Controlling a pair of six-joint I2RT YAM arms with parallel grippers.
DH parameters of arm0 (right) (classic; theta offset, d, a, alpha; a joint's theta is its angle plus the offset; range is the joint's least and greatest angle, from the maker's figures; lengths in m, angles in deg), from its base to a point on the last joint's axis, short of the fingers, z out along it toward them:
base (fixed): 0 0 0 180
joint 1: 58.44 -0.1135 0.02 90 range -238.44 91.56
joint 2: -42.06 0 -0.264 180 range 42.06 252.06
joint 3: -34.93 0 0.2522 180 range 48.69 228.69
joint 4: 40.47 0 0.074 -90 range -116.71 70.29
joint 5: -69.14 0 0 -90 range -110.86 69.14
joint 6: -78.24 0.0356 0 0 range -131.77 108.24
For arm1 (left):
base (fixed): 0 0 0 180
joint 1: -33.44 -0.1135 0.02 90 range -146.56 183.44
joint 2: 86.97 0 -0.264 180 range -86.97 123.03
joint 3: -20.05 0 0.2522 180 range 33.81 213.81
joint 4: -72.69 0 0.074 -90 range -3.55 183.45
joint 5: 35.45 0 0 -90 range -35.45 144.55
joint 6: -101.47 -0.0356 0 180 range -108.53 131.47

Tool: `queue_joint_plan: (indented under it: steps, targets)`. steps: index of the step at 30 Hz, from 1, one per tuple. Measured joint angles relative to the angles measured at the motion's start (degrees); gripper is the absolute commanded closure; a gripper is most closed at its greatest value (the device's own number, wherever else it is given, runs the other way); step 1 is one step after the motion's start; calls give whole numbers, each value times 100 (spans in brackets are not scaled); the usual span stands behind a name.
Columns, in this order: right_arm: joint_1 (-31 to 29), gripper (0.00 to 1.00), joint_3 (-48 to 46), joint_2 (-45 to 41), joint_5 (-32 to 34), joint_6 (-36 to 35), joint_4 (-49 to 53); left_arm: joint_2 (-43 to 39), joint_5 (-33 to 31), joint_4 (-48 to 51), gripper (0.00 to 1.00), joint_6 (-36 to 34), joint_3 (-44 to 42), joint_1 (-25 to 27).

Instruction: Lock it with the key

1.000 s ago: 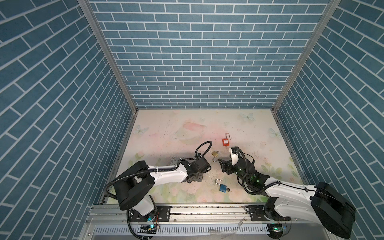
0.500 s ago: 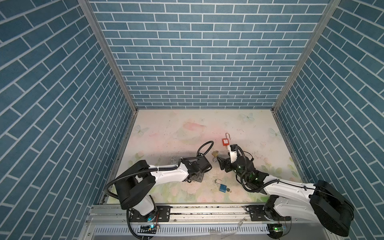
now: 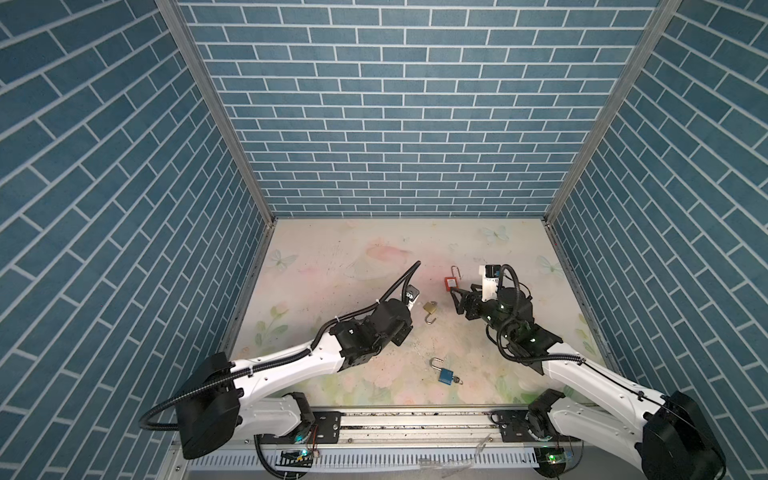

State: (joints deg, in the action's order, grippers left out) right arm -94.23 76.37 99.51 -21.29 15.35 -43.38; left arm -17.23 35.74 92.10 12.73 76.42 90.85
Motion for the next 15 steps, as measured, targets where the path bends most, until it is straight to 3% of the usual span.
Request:
queue_joint_plan:
  steps: [3, 9, 15]
  targets:
    - [9, 22, 33, -122, -424, -85, 181, -264, 210, -348, 95, -841, -323, 0]
    - [4, 22, 201, -175, -1530, -361, 321, -1137, 1399, -994, 100, -2586, -1408, 2]
    - [-243, 24, 535, 190, -2157, -616, 525, -1672, 2094, -1305, 100, -3713, -2017, 7]
